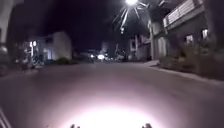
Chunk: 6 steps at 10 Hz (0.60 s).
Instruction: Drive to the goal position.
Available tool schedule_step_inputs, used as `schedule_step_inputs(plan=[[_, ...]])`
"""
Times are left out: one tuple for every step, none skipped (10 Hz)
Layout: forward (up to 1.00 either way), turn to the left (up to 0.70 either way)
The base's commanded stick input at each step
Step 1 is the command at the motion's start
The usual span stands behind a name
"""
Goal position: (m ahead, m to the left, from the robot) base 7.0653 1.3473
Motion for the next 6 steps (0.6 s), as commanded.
schedule_step_inputs(plan=[[0.85,0.0],[0.85,0.0],[0.85,0.0],[0.85,0.0],[0.85,0.0],[0.85,0.0]])
